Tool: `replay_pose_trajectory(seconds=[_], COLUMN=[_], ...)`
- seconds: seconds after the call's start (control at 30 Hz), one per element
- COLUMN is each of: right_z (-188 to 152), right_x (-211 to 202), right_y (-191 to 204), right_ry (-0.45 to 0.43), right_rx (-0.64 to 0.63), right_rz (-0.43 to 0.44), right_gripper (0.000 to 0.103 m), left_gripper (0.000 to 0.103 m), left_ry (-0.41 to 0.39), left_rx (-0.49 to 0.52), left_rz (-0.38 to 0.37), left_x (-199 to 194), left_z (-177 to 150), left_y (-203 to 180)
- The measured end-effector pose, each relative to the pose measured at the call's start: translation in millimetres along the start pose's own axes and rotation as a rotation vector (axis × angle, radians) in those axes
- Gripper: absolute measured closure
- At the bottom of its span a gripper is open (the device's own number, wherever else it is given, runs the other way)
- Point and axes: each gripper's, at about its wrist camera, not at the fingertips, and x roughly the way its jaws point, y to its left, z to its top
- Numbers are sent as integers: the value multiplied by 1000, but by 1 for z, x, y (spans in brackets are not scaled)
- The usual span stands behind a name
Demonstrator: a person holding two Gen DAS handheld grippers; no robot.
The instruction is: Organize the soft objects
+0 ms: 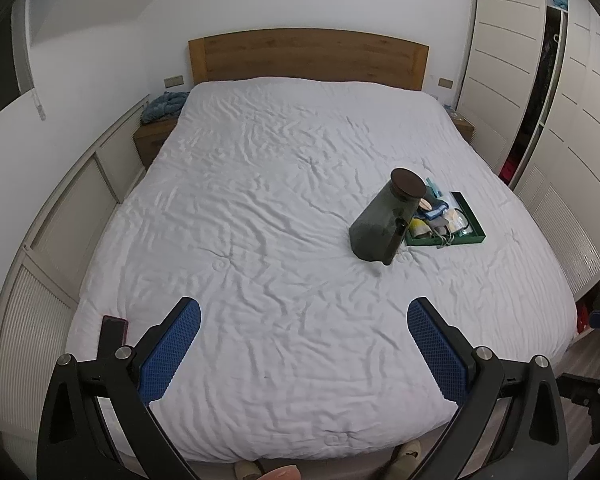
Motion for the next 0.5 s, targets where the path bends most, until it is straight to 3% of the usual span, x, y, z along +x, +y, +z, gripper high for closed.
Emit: replay_pose_trajectory(seconds=[0.3, 0.5], right_z=[-4, -6], right_x=[17, 20], right_y=[23, 36], right_ry=[37, 10], right_rx=[-161, -180], right_rz=[-84, -119], right_gripper=[0, 0], left_gripper=[1, 1], left_ry=[20, 26], left_rx=[9, 17], left_rz=[-5, -8], left_x=[9, 12], left_z=[2, 3], left_y=[-4, -7])
